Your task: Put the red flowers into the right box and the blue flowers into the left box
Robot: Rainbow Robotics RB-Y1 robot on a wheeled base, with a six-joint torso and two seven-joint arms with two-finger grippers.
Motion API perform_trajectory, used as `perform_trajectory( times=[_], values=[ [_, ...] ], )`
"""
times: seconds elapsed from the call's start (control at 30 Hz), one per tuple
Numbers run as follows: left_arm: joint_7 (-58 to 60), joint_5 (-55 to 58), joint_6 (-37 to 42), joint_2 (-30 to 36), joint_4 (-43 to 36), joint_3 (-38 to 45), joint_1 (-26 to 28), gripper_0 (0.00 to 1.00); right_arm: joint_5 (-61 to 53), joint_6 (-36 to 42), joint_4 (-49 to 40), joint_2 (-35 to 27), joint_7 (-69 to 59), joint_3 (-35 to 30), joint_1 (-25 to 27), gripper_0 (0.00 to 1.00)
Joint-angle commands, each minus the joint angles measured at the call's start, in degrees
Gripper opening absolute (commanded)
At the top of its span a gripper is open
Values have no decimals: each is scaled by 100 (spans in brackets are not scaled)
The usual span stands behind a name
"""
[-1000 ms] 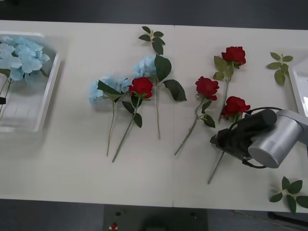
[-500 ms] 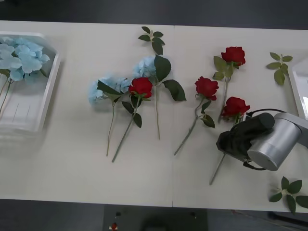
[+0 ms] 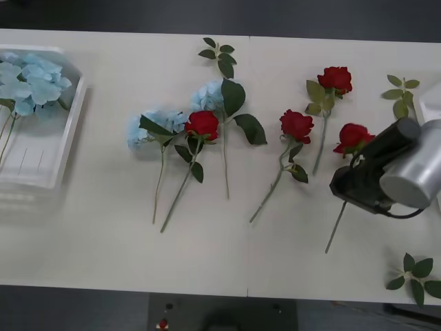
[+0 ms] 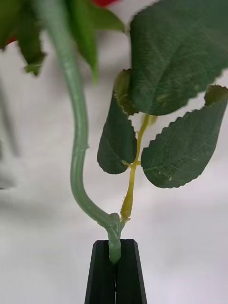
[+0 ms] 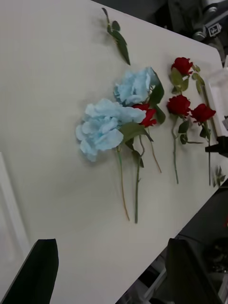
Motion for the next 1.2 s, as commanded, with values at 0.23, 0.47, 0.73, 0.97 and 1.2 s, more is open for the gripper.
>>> perform_trajectory(
  times=[0.23, 0.47, 0.73, 0.97, 1.2],
  values=[
    [1718, -174, -243, 190, -2251, -785, 161, 65, -1510, 420, -253, -1237, 999, -1075, -701, 0],
    [2632, -790, -665, 146, -3499, -1506, 311, 65, -2406, 622, 529, -2028, 2853, -1585, -701, 0],
    [3695, -1519, -1386, 146, -4483, -2526, 293, 66, -3022, 622, 2164, -2300, 4787, -1699, -701, 0],
    [4565, -2345, -2317, 146, -4896, -3739, 91, 65, -3065, 359, 3843, -2037, 6079, -1963, -710, 0],
    [5295, -2978, -2511, 84, -4896, -4653, -322, 65, -2881, -239, 4941, -1738, 7037, -1998, -710, 0]
  ],
)
